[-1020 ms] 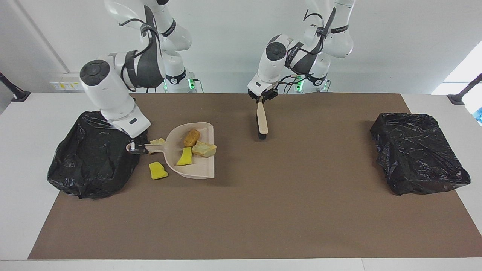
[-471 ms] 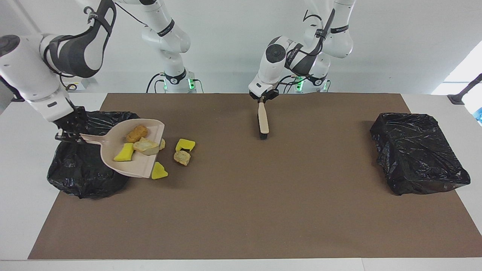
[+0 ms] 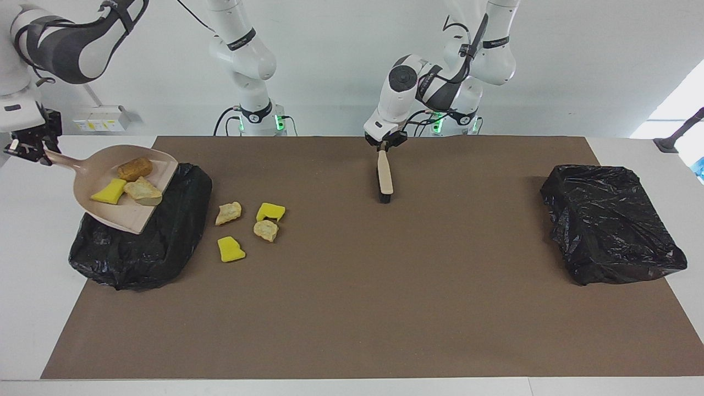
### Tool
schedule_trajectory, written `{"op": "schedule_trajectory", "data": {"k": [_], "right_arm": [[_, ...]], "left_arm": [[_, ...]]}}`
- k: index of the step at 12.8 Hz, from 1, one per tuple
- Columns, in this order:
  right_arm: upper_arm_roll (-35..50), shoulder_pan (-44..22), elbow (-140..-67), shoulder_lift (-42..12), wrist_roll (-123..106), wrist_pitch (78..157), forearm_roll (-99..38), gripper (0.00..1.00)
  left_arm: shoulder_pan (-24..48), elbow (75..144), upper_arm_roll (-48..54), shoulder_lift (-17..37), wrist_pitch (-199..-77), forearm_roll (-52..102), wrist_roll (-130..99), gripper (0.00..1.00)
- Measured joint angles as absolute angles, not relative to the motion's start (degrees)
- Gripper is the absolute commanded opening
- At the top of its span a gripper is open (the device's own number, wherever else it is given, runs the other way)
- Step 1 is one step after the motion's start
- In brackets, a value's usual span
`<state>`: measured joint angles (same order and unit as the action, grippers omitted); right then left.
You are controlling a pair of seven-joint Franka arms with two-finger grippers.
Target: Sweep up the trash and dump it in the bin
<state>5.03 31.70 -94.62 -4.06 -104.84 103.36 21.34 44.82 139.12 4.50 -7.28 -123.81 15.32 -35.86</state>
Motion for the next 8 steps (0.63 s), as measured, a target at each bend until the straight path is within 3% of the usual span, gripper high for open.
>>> {"op": "schedule_trajectory", "data": {"k": [1,2,5,8], "right_arm": [[5.1,31.6,-96.9,-3.1,-103.5,104.1,25.8,0.0],[5.3,31.5,-99.8,-1.8,-100.0,105.6,29.8,0.0],[5.5,28.1,-108.1,2.8,-89.8,108.0,40.0,0.0],[5.6,24.8,-110.5,5.0,-86.8,108.0,47.3,0.0]], "left_arm": [[44.8,139.2,4.5,-7.3,-124.0,15.3,-35.8,0.94],[44.8,139.3,4.4,-7.3,-124.1,15.3,-35.8,1.0],[44.6,139.2,4.0,-7.2,-124.3,15.3,-35.8,1.0],[41.4,137.8,3.3,-6.6,-124.4,15.3,-35.8,1.0]]}}
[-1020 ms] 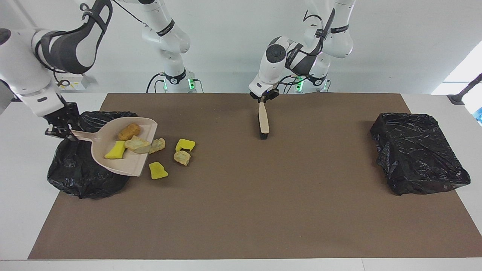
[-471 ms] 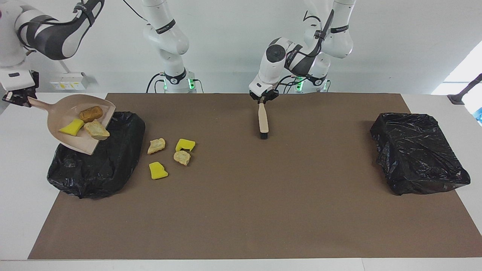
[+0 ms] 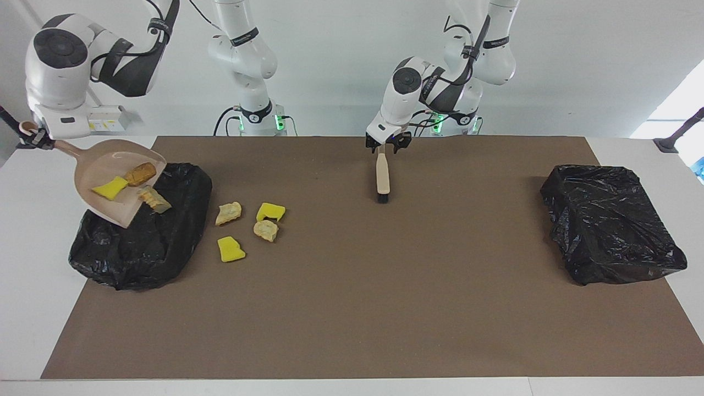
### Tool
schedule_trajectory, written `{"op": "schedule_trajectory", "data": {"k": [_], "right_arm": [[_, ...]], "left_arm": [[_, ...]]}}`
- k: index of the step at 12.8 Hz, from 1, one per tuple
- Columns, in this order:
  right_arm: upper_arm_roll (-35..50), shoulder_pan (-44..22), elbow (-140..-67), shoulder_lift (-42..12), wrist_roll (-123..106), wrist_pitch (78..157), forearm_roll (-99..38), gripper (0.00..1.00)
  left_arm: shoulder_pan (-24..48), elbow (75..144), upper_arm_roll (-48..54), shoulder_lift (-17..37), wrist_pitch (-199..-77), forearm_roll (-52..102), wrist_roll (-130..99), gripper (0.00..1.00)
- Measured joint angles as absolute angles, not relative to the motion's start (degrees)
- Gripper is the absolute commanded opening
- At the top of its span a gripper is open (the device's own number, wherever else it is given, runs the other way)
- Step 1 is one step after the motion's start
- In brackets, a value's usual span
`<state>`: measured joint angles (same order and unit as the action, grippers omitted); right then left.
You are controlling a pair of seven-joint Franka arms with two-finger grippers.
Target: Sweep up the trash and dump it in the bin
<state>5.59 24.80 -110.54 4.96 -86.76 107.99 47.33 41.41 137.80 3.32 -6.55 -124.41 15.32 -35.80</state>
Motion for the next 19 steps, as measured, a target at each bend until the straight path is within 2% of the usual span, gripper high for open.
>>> {"op": "schedule_trajectory", "data": {"k": [9,13,19], "right_arm": [[5.8,17.9,-111.4,6.1,-82.4,107.4,65.0,0.0],[6.0,16.7,-115.8,9.1,-79.4,107.5,65.8,0.0],[5.7,16.9,-113.7,12.2,-86.8,107.5,66.9,0.0]], "left_arm": [[20.8,131.2,2.5,-6.6,-122.7,10.9,-31.1,1.0],[10.1,129.2,2.3,-7.8,-116.9,10.3,-17.1,1.0],[0.8,123.7,2.4,-9.2,-109.7,7.6,-2.4,1.0]]}}
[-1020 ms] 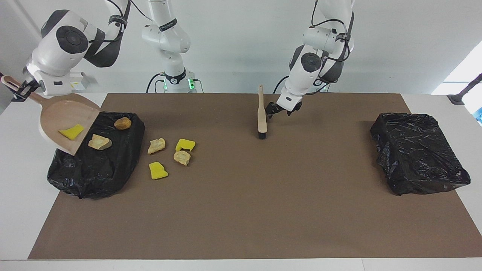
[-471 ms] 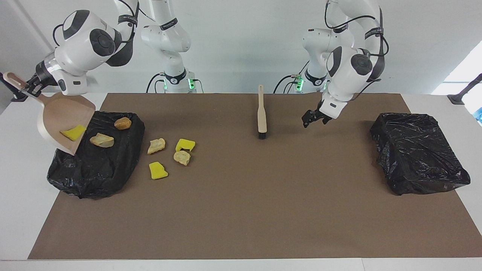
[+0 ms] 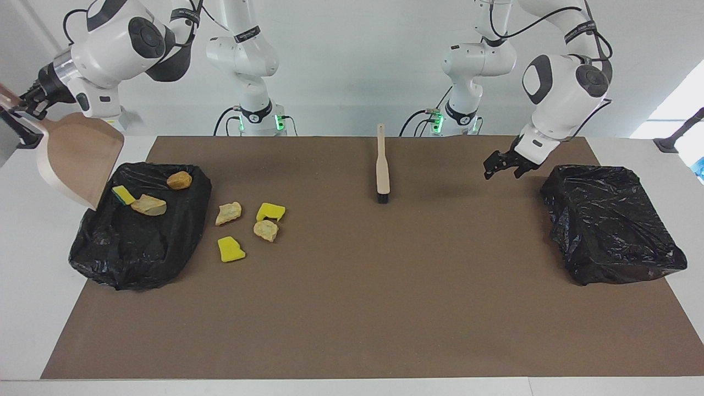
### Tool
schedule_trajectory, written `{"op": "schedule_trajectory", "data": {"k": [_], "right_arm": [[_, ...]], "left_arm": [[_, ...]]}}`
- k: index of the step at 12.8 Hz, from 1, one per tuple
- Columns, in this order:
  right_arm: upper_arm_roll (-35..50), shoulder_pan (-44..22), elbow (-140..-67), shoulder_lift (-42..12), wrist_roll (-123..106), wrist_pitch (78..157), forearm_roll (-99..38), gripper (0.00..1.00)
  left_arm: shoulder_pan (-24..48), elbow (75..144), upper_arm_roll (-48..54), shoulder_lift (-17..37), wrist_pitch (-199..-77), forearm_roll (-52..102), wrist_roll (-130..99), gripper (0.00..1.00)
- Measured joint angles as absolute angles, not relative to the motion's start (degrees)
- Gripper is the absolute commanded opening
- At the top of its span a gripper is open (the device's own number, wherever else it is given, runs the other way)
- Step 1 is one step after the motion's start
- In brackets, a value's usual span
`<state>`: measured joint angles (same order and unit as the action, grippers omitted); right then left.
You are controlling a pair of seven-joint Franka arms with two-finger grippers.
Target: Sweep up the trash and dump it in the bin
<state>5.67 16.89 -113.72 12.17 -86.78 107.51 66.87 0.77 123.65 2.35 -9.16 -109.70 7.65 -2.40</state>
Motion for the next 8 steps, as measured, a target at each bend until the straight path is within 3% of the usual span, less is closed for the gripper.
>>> {"op": "schedule_trajectory", "data": {"k": [8], "right_arm": [[6.0,16.2,-113.6,12.2,-85.8,104.6,41.5,0.0]], "left_arm": [[-1.2,114.0,2.6,-9.0,-104.1,7.4,1.6,1.0]]}}
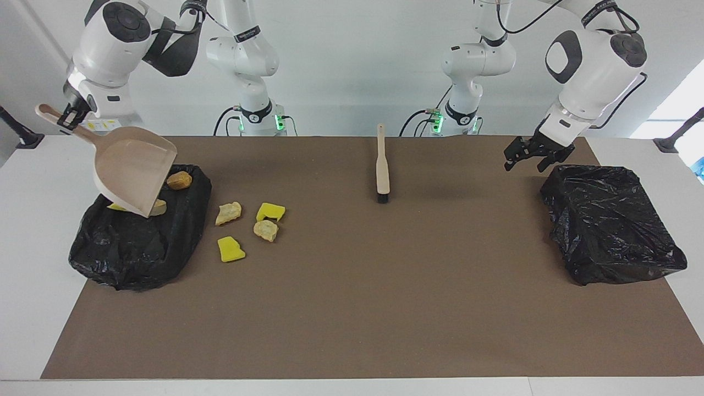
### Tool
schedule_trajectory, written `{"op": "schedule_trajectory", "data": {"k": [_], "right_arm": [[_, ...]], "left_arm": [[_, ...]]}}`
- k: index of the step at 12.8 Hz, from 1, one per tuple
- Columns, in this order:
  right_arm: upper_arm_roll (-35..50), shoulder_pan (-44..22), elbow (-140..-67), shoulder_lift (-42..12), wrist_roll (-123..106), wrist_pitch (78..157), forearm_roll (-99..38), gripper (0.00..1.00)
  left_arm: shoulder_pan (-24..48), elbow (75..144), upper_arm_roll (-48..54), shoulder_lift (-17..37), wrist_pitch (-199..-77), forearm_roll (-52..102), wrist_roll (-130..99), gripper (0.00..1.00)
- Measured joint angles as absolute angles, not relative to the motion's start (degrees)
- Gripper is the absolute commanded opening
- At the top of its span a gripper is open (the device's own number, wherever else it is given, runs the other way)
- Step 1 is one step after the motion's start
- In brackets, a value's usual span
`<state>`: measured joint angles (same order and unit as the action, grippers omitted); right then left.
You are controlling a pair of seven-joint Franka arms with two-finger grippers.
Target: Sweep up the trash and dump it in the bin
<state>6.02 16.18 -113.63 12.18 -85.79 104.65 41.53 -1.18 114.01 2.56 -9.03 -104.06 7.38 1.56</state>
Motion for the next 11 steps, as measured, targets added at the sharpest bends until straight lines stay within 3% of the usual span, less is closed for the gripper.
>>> {"op": "schedule_trajectory", "data": {"k": [7,11], "right_arm": [[6.4,10.6,-113.5,12.2,-52.7,98.7,20.5,0.0],[6.8,3.6,-113.6,11.2,-25.2,97.7,11.8,0.0]], "left_arm": [[-1.2,98.2,2.8,-5.2,-92.1,2.7,1.6,1.0],[-1.1,96.2,3.4,-4.1,-89.9,2.7,1.6,1.0]]}}
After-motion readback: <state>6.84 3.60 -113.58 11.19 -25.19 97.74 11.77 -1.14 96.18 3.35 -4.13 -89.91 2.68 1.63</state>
